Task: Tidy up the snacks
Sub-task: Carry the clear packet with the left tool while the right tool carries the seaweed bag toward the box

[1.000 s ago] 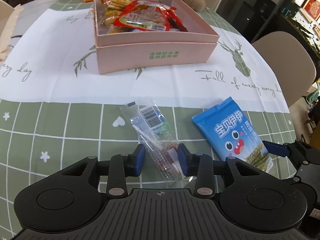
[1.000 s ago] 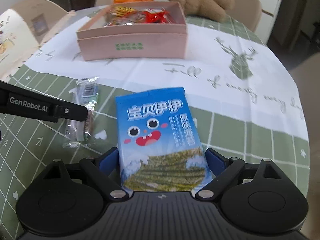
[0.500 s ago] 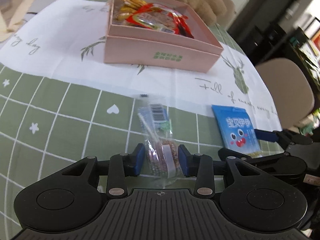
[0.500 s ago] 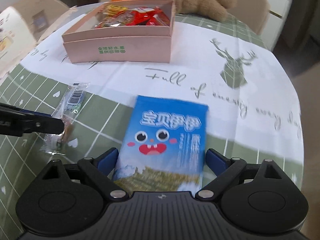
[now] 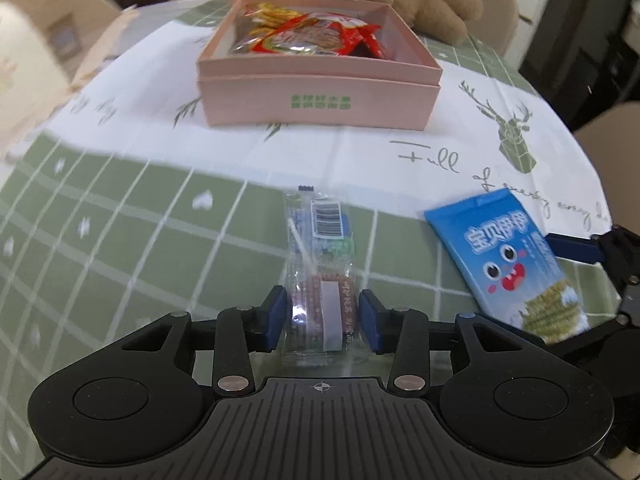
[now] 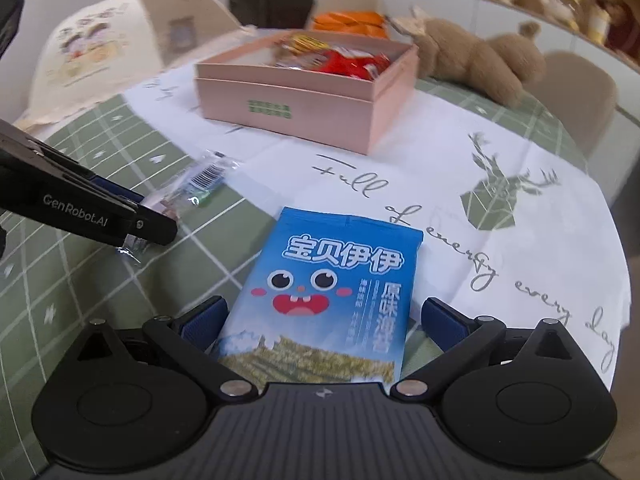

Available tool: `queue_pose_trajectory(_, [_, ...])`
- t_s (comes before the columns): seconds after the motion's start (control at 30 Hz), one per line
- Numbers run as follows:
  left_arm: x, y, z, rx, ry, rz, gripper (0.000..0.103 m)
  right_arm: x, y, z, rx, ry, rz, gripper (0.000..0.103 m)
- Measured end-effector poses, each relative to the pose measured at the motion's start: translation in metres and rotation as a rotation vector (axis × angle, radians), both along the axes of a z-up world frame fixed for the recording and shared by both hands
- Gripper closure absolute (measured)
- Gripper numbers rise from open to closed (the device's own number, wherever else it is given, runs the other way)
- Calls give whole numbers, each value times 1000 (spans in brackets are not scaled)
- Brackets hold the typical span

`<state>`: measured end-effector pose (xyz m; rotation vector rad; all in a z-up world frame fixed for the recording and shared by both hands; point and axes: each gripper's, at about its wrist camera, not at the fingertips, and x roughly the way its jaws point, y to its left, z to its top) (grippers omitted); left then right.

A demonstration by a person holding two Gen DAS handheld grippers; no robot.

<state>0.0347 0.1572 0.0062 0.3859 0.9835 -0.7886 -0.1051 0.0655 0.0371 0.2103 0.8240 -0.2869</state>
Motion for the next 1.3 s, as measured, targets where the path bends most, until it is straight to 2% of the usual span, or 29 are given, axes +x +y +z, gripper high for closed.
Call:
queue_pose_trajectory(0.1, [-18,6,1,-18,31,24,59,-3,-8,1,-2,-9,56,3])
queue_pose_trajectory(0.2, [-31,7,1,-6,26,25,59,0,-14,1,-5,-18,91,5])
queue_pose_trajectory(0.27, [-35,7,1,3,21,26,59,2,-16,5,1,-11,114,18])
queue_pose_trajectory(0.3, [-35,7,1,7,20,23,59,4,-19,8,19,2,126,22])
queue_pose_trajectory(0.43, [-34,7,2,8,20,20,63,-6,-27,29,61,-21,131,24])
queue_pose_trajectory(0.53, [-35,19,14,-94,16,59,63,-18,-32,53,35,-67,128,24])
queue_pose_trajectory(0.63, [-27,29,61,-246,-25,75,63,-30,-37,78,-6,-119,114,24])
queue_pose_trajectory(0.67, [-19,28,88,-300,-58,61,63,-34,-39,86,-16,-133,108,24])
queue_pose_trajectory(0.77, [9,12,158,-398,-162,9,62,-39,-46,107,-38,-163,77,24])
queue_pose_trajectory(0.83, [35,-7,200,-449,-209,-21,59,-38,-48,120,-51,-182,66,24])
queue_pose_trajectory(0.9, [66,-30,220,-420,-213,-39,59,-36,-47,129,-68,-191,63,23])
queue_pose_trajectory(0.97, [92,-39,220,-413,-204,-7,62,-31,-47,135,-72,-185,62,23])
queue_pose_trajectory(1.03, [105,-29,209,-459,-189,21,62,-24,-48,136,-62,-162,47,22])
queue_pose_trajectory(1.13, [109,1,164,-522,-85,69,62,-18,-52,127,-20,-108,11,21])
queue_pose_trajectory(1.2, [104,21,132,-506,-38,84,62,-13,-56,122,15,-76,-4,21])
queue_pose_trajectory(1.3, [86,50,87,-443,-5,118,62,-4,-58,130,9,-96,6,22])
